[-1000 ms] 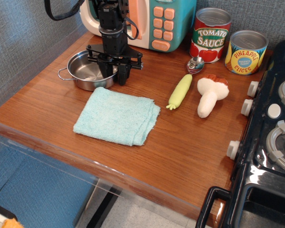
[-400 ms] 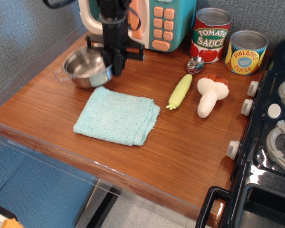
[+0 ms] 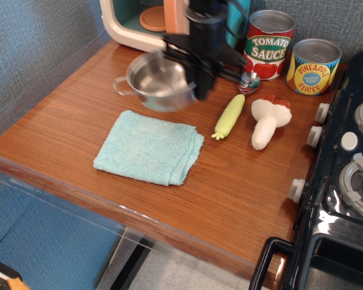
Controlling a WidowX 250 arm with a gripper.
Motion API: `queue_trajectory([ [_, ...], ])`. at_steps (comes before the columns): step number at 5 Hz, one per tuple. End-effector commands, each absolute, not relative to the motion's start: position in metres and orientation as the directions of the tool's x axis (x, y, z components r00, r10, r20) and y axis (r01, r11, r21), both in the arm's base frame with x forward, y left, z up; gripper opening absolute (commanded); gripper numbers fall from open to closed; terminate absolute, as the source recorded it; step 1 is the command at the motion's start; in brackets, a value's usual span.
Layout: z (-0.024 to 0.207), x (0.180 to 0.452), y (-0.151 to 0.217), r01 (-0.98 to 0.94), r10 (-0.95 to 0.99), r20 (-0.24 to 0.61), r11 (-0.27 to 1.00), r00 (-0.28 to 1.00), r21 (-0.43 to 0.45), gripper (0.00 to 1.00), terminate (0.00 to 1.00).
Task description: Move pot to bottom right corner of blue cloth.
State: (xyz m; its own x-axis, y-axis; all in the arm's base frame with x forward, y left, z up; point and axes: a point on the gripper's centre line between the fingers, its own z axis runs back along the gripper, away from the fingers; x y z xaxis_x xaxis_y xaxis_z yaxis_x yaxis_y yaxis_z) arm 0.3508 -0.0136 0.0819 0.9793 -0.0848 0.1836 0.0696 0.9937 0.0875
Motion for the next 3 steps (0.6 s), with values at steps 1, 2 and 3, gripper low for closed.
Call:
queue_trajectory([
  [1,0.069,0.287,-0.070,0.131,-0.147,0.175,0.986,0.973,0.103,0.00,0.00],
  [2,0.058,0.268,-0.079,0.177,-0.193,0.153,0.978,0.969,0.109,0.00,0.00],
  [3,0.051,0.256,-0.088,0.240,-0.255,0.136,0.964,0.957,0.116,0.00,0.00],
])
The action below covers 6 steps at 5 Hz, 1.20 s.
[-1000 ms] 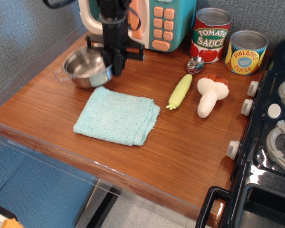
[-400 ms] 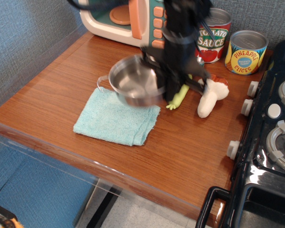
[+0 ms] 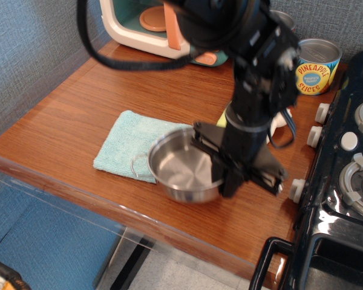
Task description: Move pot to bottom right corner of blue cloth.
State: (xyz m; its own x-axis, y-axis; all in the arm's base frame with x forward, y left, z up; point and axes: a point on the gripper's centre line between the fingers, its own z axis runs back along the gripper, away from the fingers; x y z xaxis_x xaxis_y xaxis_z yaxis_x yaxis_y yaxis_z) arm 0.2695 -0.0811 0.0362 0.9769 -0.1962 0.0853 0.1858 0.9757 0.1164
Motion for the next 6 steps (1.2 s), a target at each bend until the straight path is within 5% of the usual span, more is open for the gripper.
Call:
queue_trajectory([
  [1,0.050,0.249,-0.093,0.268,-0.283,0.144,0.957,0.948,0.114,0.00,0.00],
  [2,0.051,0.244,-0.096,0.287,-0.302,0.147,0.951,0.942,0.115,0.00,0.00],
  [3,0.050,0.244,-0.095,0.279,-0.294,0.149,0.954,0.944,0.111,1.00,0.00],
  [5,0.056,0.245,-0.094,0.272,-0.284,0.151,0.958,0.947,0.093,1.00,0.00],
  [6,0.076,0.241,-0.097,0.270,-0.275,0.184,0.962,0.944,0.049,1.00,0.00],
])
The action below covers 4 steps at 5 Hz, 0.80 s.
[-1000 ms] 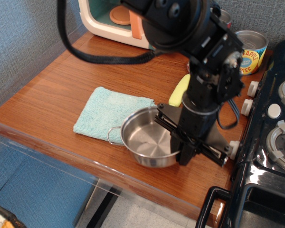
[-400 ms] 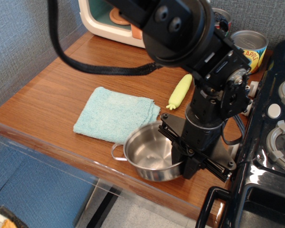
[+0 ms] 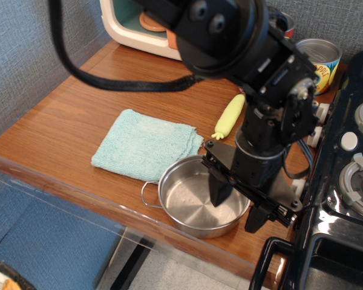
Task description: Move pot to bottom right corner of blue cloth.
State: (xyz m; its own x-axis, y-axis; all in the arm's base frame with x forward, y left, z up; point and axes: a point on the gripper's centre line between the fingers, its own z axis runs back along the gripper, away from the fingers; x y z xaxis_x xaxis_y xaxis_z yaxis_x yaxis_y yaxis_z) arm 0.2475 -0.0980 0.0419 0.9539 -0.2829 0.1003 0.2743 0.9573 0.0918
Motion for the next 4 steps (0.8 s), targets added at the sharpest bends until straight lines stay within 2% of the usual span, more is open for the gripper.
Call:
queue_trajectory([
  [1,0.0887,0.2393,-0.0970,0.242,-0.239,0.193,0.970,0.952,0.008,1.00,0.00],
  [2,0.0872,0.2411,-0.0922,0.163,-0.166,0.133,0.986,0.977,0.033,1.00,0.00],
  [4,0.0872,0.2411,-0.0922,0.163,-0.166,0.133,0.986,0.977,0.033,1.00,0.00],
])
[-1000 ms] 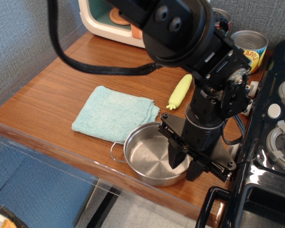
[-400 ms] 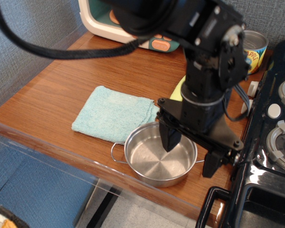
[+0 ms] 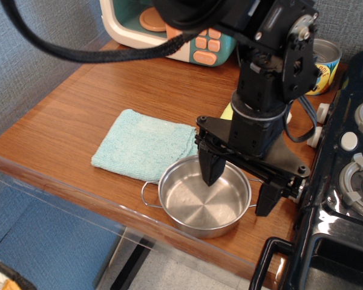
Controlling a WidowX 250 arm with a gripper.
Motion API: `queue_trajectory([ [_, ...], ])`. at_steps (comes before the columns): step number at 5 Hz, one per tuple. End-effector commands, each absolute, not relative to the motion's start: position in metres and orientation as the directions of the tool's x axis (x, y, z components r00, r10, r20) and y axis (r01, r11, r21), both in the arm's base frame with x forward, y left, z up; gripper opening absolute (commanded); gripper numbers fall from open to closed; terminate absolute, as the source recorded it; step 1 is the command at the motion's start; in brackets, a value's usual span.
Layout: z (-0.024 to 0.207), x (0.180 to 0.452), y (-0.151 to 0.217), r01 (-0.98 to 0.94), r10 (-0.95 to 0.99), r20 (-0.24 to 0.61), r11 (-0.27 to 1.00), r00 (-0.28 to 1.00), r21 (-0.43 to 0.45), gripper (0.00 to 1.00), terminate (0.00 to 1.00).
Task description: Move pot to bottom right corner of blue cloth.
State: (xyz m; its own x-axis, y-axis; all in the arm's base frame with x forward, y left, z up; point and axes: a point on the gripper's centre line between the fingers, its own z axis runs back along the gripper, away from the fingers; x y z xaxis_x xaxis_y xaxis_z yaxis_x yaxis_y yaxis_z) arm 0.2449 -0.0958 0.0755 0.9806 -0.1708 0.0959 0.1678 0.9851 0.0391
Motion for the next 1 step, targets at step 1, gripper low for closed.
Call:
queue_trajectory([
  [1,0.0872,0.2411,-0.0922,0.163,-0.166,0.133,0.986,0.977,0.033,1.00,1.00],
])
